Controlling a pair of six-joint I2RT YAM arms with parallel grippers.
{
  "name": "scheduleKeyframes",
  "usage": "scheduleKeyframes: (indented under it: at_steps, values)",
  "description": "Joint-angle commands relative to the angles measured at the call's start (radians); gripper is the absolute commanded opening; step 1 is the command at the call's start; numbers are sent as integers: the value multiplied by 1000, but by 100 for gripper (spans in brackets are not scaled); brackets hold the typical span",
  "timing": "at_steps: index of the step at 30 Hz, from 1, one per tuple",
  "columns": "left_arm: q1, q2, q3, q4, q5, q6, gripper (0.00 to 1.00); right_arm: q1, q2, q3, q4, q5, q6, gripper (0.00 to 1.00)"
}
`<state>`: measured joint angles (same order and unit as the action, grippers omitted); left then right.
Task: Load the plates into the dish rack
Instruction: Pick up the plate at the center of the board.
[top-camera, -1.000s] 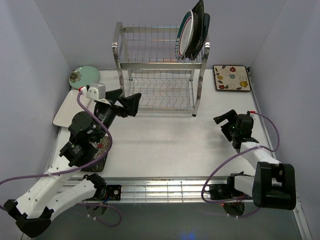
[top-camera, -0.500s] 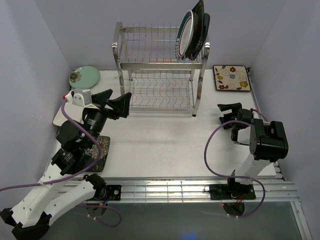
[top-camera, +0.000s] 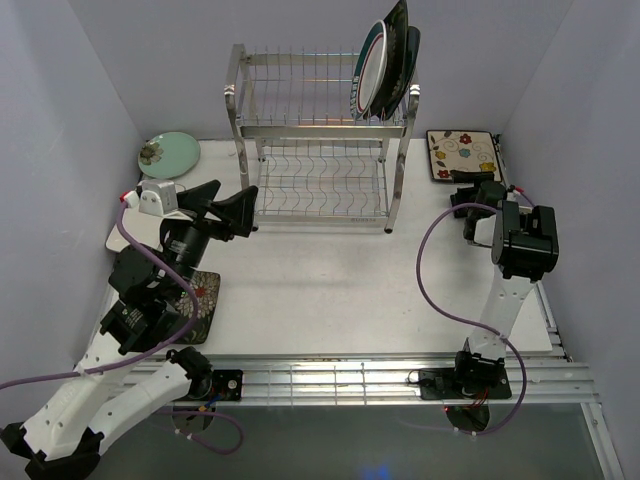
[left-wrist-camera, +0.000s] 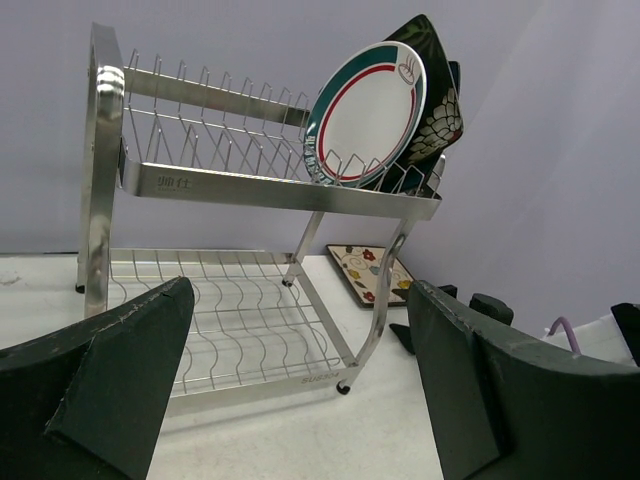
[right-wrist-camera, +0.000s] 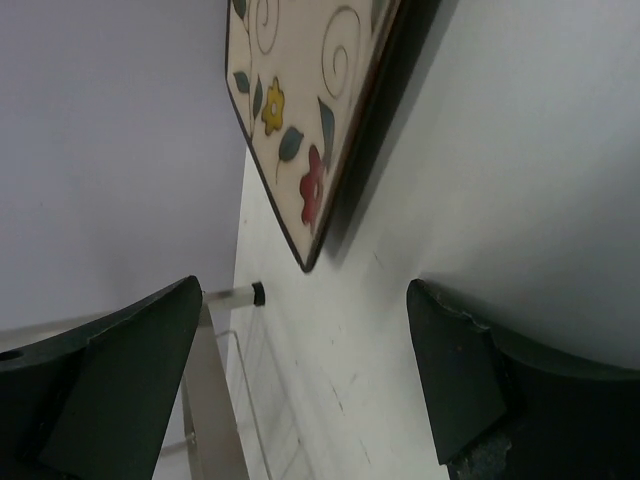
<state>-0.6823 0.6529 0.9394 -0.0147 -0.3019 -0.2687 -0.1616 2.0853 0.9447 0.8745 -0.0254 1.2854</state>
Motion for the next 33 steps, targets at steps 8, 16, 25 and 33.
scheduleKeyframes:
  at_steps: [8,16,25,33]
  values:
    - [41,2,1,4,61,-38,98,-24,209,356,-209,84,6,90]
    - [82,8,4,4,145,-69,98,-32,341,493,-241,48,32,90]
    - [130,16,2,4,202,-102,98,-33,398,539,-210,-2,43,35]
    - [153,24,9,1,241,-112,98,-38,398,537,-200,-8,37,8]
